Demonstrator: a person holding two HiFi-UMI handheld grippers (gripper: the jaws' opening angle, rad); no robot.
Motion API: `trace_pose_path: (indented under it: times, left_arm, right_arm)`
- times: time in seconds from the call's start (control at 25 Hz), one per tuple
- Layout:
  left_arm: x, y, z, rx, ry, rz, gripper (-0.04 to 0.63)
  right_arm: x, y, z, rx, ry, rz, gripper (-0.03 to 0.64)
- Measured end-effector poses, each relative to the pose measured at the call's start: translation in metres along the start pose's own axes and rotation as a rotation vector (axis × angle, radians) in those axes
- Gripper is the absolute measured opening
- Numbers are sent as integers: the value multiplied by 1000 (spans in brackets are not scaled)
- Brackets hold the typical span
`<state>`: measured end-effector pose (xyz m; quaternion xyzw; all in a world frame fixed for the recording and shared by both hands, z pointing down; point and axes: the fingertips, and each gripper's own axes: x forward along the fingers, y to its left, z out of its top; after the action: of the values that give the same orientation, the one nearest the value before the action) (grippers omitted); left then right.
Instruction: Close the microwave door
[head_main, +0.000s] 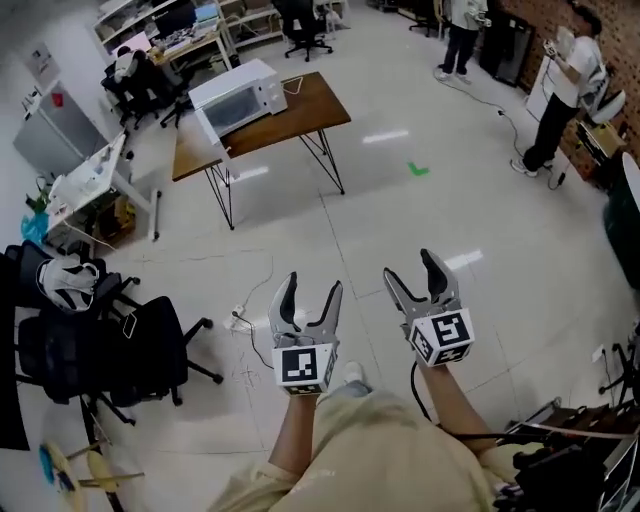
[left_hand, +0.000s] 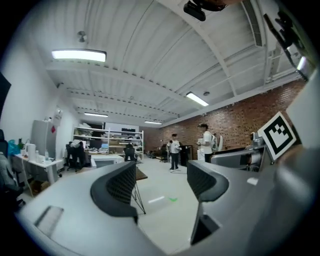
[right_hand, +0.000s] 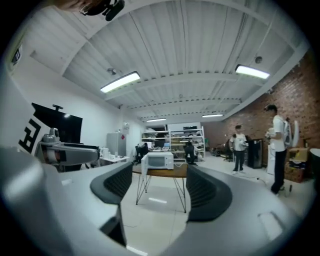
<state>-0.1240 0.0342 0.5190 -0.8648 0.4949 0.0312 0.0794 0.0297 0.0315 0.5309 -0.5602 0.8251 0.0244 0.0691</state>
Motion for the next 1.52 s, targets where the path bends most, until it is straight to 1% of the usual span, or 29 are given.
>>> trace_pose_path:
  times: [0.08, 0.12, 0.2, 0.24, 0.32, 0.36, 0.4, 0.44, 0.52, 0.56, 0.64, 0.76, 0.88, 0.92, 0.96, 1.08, 1.16, 1.24, 1.28, 1.4, 1.52]
  left_arm:
    - [2, 43, -15, -7, -36, 54, 324]
    - [4, 61, -21, -16, -21, 80, 324]
    - [4, 87, -30, -33, 66, 122, 324]
    - [4, 95, -32, -30, 87, 137, 324]
    - [11, 104, -33, -3, 33, 165, 313]
    - [14, 108, -34, 2, 23, 176, 304]
    - [17, 114, -35, -4, 36, 187, 301]
    - [20, 125, -37, -7, 32, 199, 299]
    - [26, 150, -44, -4, -20, 231, 298]
    - [30, 160, -52, -7, -29, 245, 298]
    - [44, 171, -68, -11, -19, 262, 298]
    - [72, 170, -86, -17, 41, 274, 298]
    - [89, 181, -84, 8, -10, 303, 298]
    - [101, 179, -81, 18, -20, 317, 298]
    - [122, 173, -77, 30, -24, 331, 298]
    - [214, 148, -69, 73, -31, 361, 291]
    - [269, 134, -65, 73, -26, 393, 291]
    - [318, 112, -66, 79, -14, 421, 291]
    - [338, 101, -69, 87, -7, 422, 291]
    - [384, 87, -73, 105, 4, 413, 290]
    - [416, 99, -77, 85, 43, 432, 287]
  right_arm:
    - [43, 29, -12, -15, 4, 79, 327]
    - [62, 41, -15, -19, 5, 116, 327]
    - [93, 59, -17, -23, 1, 176, 327]
    - [102, 63, -19, -22, -3, 196, 327]
    - [111, 61, -27, -15, -1, 221, 327]
    - [117, 58, -32, -8, 5, 229, 327]
    - [125, 56, -36, -1, 13, 236, 327]
    - [136, 57, -40, 6, 22, 243, 327]
    - [158, 62, -51, 15, 37, 258, 327]
    - [169, 62, -57, 18, 42, 267, 327]
    - [190, 57, -68, 23, 47, 289, 327]
    - [215, 39, -81, 30, 55, 330, 326]
    - [238, 30, -84, 36, 67, 367, 325]
    - [248, 15, -81, 42, 67, 372, 325]
    - [261, -11, -76, 53, 60, 375, 325]
    - [309, -110, -54, 86, 6, 388, 325]
    - [336, -165, -45, 106, -13, 402, 325]
    - [354, -215, -48, 131, -10, 420, 324]
    - [360, -235, -55, 143, -5, 431, 324]
    - [387, -270, -87, 172, 40, 455, 324]
    - [418, -289, -112, 193, 93, 463, 324]
